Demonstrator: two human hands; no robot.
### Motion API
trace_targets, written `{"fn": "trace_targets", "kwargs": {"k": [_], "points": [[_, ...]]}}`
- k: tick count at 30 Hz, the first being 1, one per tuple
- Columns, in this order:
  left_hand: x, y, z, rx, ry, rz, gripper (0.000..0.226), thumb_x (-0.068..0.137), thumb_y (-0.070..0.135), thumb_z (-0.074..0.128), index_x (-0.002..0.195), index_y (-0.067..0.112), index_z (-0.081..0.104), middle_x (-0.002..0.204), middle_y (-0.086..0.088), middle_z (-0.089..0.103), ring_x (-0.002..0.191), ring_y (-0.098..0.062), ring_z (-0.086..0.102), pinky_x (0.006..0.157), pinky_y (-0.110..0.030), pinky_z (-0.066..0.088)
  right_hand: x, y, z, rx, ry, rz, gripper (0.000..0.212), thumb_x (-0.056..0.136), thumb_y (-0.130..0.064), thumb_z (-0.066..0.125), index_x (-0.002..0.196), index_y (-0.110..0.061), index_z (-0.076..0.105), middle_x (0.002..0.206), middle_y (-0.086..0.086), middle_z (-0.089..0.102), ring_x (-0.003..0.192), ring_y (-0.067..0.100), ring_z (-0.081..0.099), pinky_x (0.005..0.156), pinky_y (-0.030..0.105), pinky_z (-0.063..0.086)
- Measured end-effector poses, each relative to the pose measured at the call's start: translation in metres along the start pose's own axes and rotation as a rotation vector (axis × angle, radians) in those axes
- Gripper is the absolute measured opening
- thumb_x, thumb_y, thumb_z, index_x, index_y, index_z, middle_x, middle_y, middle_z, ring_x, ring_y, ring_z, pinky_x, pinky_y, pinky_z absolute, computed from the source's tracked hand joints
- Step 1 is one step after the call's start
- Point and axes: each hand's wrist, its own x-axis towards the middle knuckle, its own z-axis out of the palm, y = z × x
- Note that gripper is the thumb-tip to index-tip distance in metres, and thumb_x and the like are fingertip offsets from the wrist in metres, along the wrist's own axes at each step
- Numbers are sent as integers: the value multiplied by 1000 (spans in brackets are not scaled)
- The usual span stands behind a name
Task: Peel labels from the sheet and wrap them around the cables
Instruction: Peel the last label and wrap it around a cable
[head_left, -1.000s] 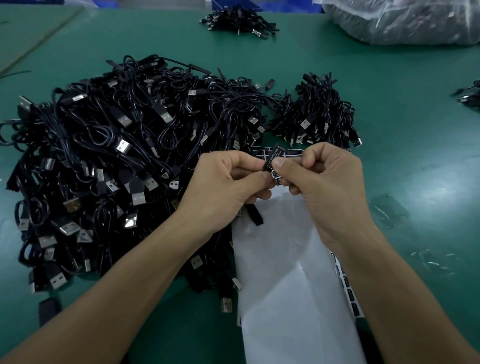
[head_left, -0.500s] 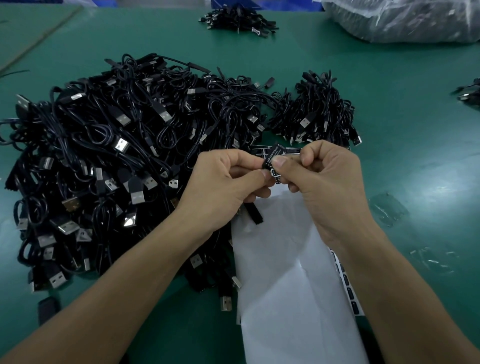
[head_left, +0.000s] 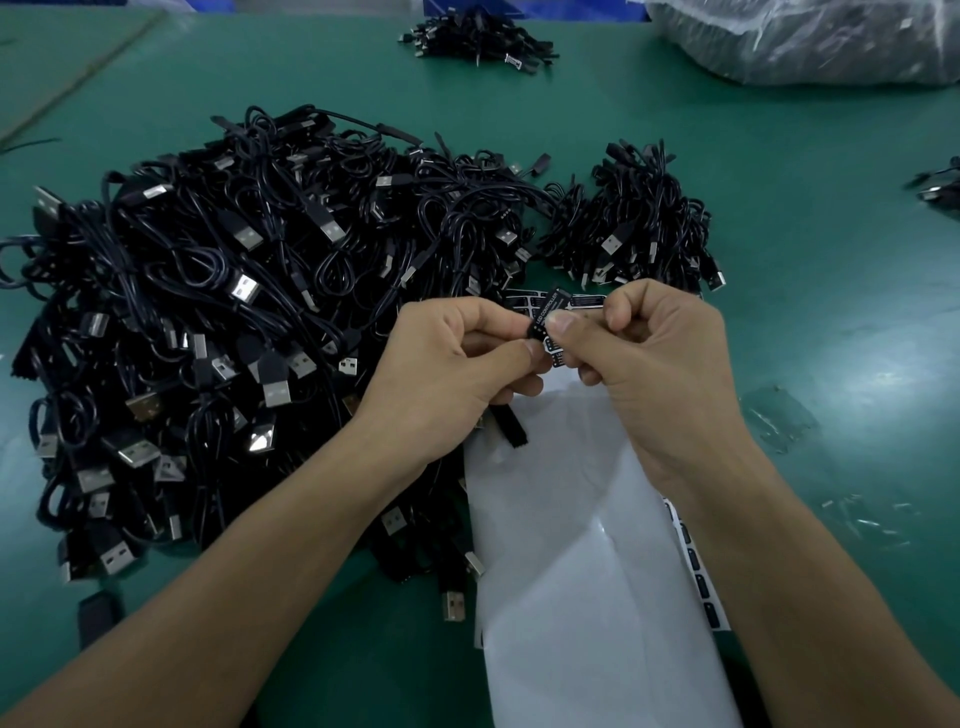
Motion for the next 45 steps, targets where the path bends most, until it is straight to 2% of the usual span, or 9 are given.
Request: {"fn": "trace_targets", "kwargs": {"k": [7,13,19,33,45], "points": [[0,0,0,0,-2,17,5,88,8,73,90,12,72,77,-1,78,69,-10,75,62,-18,56,0,-1,1,-3,5,6,43,83,3,75,68,-17,41,56,-4,64,47,4,53,52,15,46],[1,-1,-1,-2,-6,25,6,88,8,73,94,9,71,78,-1,78,69,-10,75,61,-17,55,0,-1,1,5,14,26,44,83,3,76,68,-18,41,56,0,61,47,7,52,51,17,45],[0,-1,0,-10,-12,36,7,89,6,72,89,13,71,78,-3,78,67,-9,74,59,-15,54,0,-1,1,3,21,24,43,82,4,76,68,-17,41,55,0,61,48,8,51,51,17,45],[1,-2,-1,2,-17,40,7,89,6,72,90,13,71,78,-2,78,67,-9,73,59,-15,54,0,0,1,-9,15,34,43,82,3,77,68,-18,41,58,3,61,49,9,53,51,18,46],[2,-5,-2,7,-14,49,8,90,4,71,91,12,70,75,0,78,65,-9,73,58,-15,54,1,1,-1,-10,-17,46,43,84,4,75,70,-18,40,55,-5,59,51,8,53,53,18,46]]}}
